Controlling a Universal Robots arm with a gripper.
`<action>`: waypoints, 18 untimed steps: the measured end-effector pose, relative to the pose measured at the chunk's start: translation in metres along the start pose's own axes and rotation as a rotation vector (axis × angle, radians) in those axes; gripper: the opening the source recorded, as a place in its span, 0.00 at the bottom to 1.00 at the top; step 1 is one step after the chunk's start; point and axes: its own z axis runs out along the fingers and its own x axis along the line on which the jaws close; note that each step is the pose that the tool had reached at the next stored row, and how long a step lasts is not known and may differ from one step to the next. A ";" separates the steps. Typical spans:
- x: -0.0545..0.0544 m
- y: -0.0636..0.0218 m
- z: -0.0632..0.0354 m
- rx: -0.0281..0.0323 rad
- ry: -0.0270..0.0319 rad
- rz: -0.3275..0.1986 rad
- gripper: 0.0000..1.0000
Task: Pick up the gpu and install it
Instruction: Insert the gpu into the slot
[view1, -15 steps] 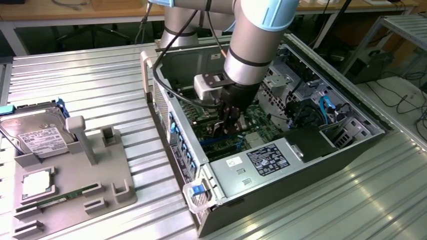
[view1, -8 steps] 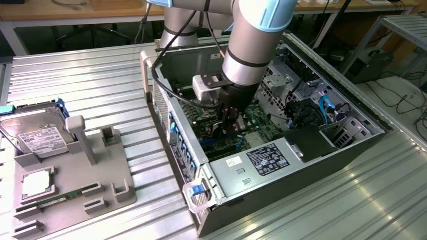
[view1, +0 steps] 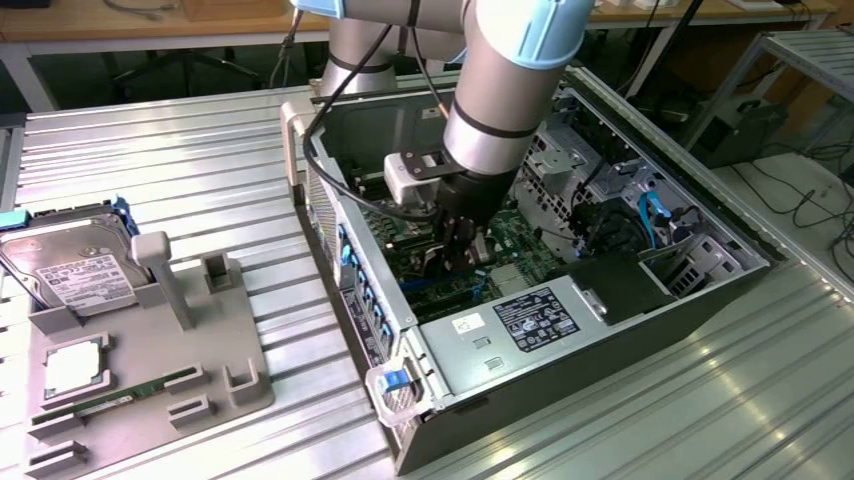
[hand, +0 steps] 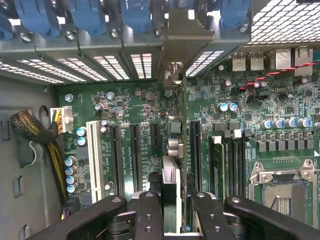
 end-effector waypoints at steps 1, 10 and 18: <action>0.000 0.0000 0.0007 -0.0001 -0.0002 0.000 0.28; 0.000 0.0005 0.0014 -0.0001 -0.0012 0.000 0.28; -0.003 0.0014 0.0015 -0.0001 -0.0011 0.000 0.28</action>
